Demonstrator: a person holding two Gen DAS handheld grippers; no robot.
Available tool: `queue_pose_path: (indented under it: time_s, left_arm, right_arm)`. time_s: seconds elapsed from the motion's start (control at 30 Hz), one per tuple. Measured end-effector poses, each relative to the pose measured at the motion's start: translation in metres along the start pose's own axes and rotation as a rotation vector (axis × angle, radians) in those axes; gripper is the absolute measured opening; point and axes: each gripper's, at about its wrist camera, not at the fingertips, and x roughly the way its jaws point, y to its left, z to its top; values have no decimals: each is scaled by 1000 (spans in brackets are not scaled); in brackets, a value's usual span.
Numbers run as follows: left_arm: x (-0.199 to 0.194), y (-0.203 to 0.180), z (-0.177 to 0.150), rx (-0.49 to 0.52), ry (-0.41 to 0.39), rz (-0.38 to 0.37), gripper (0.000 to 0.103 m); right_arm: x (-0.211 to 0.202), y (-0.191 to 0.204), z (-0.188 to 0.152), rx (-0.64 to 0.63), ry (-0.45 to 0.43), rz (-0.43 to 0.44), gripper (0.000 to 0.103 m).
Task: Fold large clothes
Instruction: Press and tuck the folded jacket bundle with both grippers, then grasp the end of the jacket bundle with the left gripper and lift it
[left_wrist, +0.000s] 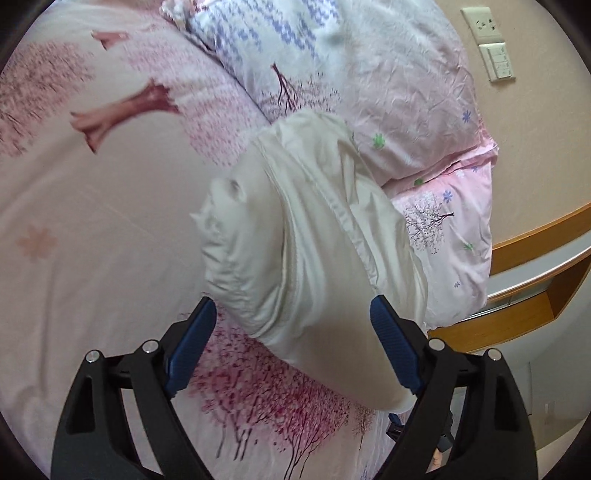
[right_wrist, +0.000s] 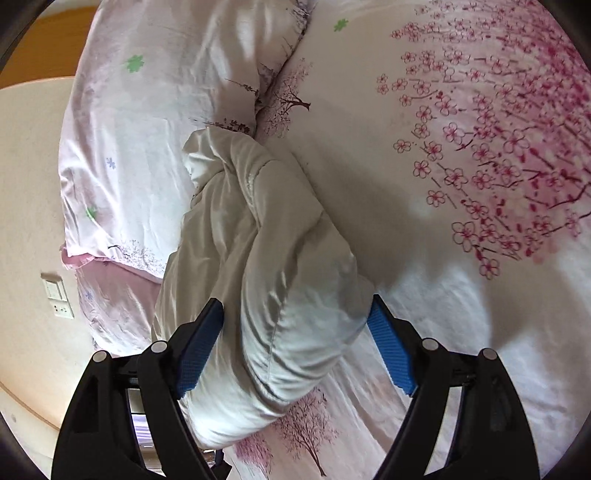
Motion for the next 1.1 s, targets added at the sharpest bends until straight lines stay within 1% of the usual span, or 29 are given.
queue_pose_path:
  time_s: [0.1,0.2,0.3,0.4,0.5,0.57,0.6,0.67,0.77,0.87,0.97,1.1]
  left_arm:
    - [15,-2,1,-9,6,18,84]
    - [23,-2,4,-31,2,20,84]
    - [27,2,9,-76,-14,8,83]
    - [26,8,13,-123,-42,-13,78]
    - [25,17,17,-186,-70,-50,65]
    - [27,22,19,-225,-72,-77,50]
    - [28,23,20,-235,-71,-94,46]
    - [27,19,23,-221,-72,-105,33]
    - [20,10,27,-188,-74,-135,26]
    - [10,4,30,-166,-80,-159,24]
    - [-6,0,30,-142,-91,-173,23]
    - [-48,8,26,-125,-115,-190,23]
  right_arm:
    - [2,1,-1,-2,-5,9,81]
    - [3,2,-2,-6,-12,16,79]
    - [3,2,-1,-6,-16,27,75]
    - [3,1,-1,-6,-25,47,70]
    - [5,-5,-2,2,-35,98,58]
    - [3,-5,-3,-3,-41,125,47]
    - [2,-3,-3,-8,-42,142,45]
    - [-1,1,-3,-25,-44,159,39]
    - [-8,14,-5,-71,-57,197,33]
    - [-16,28,-11,-122,-60,223,30]
    - [-23,39,-21,-165,-43,245,30]
    - [-34,49,-42,-246,6,270,29]
